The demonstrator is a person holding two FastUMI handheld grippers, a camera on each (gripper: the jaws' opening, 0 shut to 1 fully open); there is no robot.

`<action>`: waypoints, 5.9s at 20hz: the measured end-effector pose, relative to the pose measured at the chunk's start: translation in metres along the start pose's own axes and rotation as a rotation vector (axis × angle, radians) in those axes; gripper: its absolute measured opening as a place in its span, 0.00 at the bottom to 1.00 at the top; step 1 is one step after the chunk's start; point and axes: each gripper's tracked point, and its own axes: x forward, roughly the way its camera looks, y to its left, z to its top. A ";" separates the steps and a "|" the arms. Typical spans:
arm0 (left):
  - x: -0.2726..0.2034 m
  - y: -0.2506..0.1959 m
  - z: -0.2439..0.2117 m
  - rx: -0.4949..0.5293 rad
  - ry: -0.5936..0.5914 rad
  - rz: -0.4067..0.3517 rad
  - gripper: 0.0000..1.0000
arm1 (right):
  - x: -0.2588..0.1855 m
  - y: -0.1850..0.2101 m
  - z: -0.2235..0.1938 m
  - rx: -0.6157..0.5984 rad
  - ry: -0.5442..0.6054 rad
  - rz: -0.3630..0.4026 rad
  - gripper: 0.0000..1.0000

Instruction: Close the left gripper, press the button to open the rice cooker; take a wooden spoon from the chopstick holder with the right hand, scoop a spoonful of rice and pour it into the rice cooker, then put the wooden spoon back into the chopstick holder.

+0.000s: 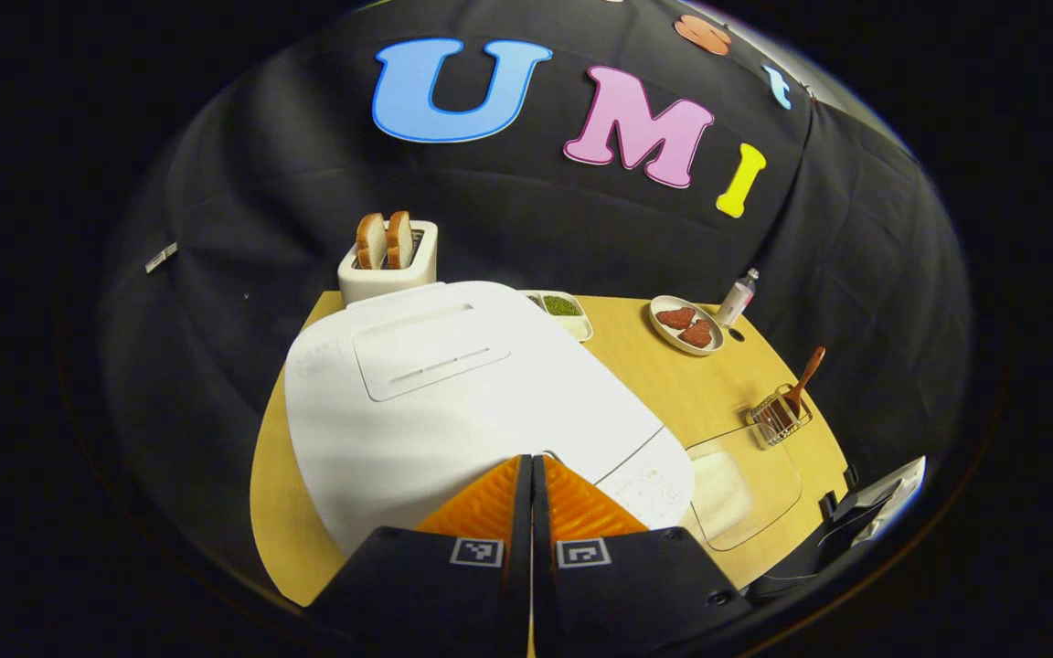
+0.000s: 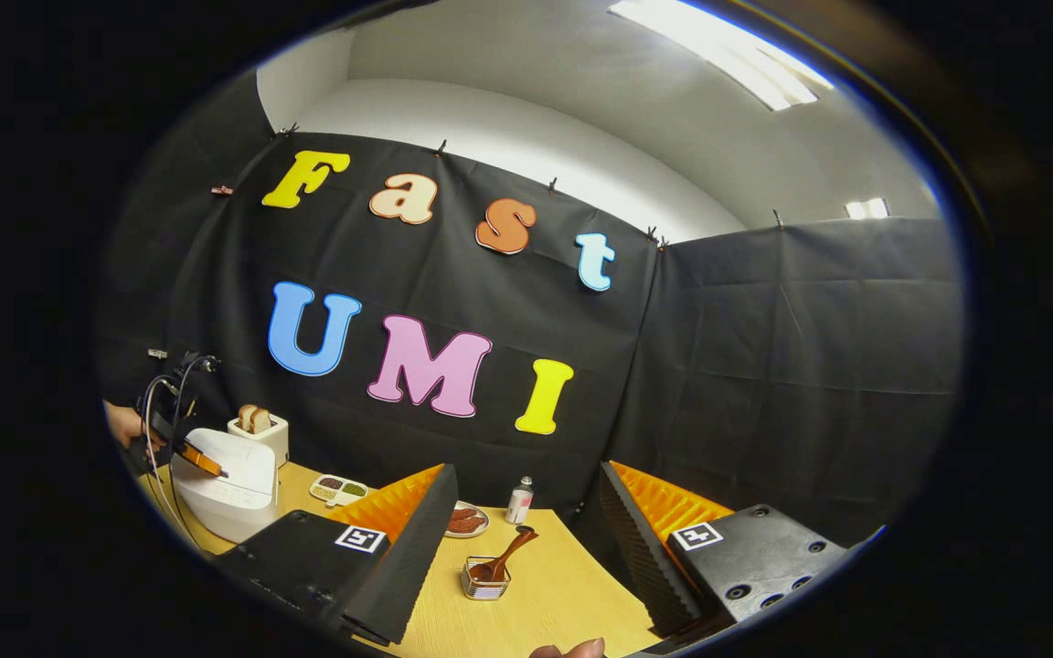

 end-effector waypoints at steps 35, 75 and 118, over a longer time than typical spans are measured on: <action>-0.163 -0.050 0.248 -0.172 -0.800 0.405 0.95 | 0.135 -0.029 -0.101 0.033 0.011 0.198 0.98; -0.146 -0.089 0.107 -0.118 -0.613 0.547 0.95 | 0.250 0.044 -0.340 0.437 0.512 0.452 0.10; -0.184 -0.032 0.014 -0.037 -0.537 0.277 0.95 | 0.079 0.285 -0.317 0.097 0.553 0.527 0.11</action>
